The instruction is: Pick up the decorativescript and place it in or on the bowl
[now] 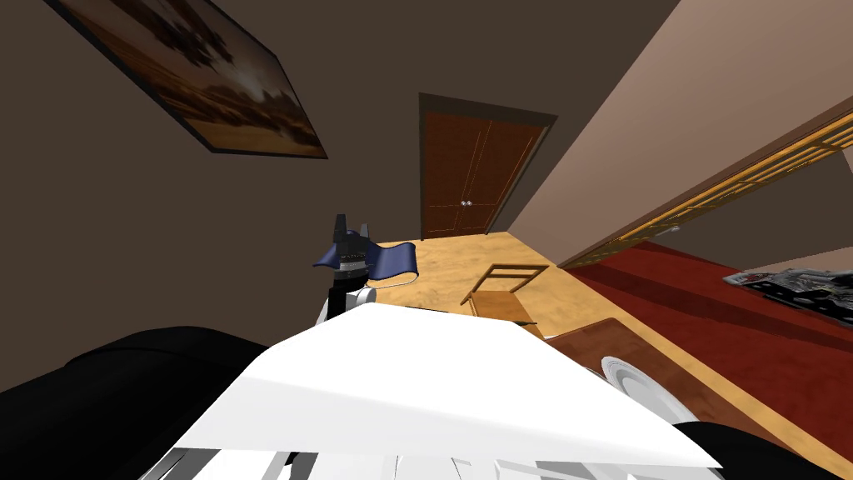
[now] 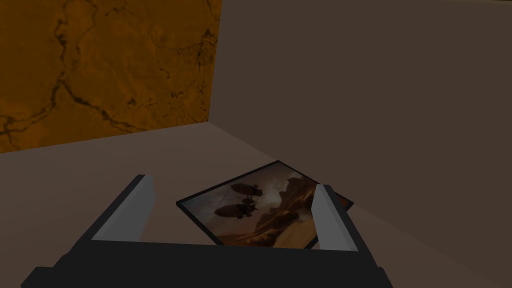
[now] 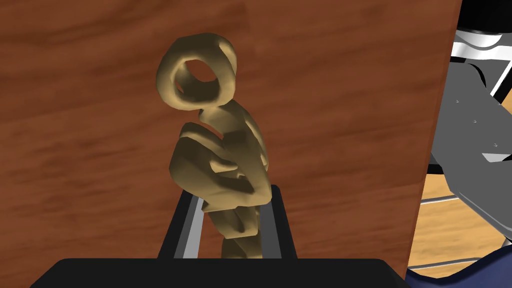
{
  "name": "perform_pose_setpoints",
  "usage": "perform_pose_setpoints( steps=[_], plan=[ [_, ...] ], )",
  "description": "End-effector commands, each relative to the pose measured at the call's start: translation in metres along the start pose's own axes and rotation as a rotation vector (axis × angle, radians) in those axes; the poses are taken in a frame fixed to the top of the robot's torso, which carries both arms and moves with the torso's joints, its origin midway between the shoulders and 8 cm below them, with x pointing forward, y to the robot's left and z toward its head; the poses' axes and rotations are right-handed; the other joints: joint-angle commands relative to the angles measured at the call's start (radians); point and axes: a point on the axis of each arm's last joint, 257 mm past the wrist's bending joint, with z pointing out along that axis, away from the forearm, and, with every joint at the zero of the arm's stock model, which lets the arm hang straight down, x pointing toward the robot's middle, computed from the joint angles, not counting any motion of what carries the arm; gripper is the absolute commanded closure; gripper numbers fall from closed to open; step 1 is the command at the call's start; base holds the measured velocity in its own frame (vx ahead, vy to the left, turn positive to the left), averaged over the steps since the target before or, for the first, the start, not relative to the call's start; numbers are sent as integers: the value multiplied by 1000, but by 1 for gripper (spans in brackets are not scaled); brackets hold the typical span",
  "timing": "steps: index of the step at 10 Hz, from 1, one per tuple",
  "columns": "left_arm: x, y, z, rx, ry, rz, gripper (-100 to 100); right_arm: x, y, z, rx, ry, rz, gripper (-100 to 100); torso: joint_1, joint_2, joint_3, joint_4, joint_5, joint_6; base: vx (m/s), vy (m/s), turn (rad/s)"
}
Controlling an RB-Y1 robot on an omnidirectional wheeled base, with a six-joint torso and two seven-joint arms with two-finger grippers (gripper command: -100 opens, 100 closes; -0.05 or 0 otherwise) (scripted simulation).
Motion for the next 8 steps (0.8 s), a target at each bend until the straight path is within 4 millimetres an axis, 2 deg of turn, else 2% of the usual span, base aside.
perform_pose_setpoints(
  steps=[1,2,3,6,7,8],
  plan=[
    [0,0,0,0,0,0,0,0,0,0,0,0,0,100,0,0,0,0,0,0,0,0,0],
    [0,0,0,0,0,0,0,0,0,0,0,0,0,0,0,0,0,0,0,0,0,0,0],
    [0,0,0,0,0,0,0,0,-3,-9,1,3,-7,100,0,0,0,0,0,0,28,4,-92],
    [0,0,0,0,0,0,0,0,-4,-25,-2,12,-23,100,1,-3,-2,-1,1,0,40,0,-66],
    [0,0,0,0,0,0,0,1,-4,-21,-1,10,-20,100,1,-3,-2,-1,1,0,17,1,-12],
    [0,0,0,0,0,0,0,1,-4,-22,-1,11,-19,0,0,-2,-1,0,0,0,0,0,0]
  ],
)
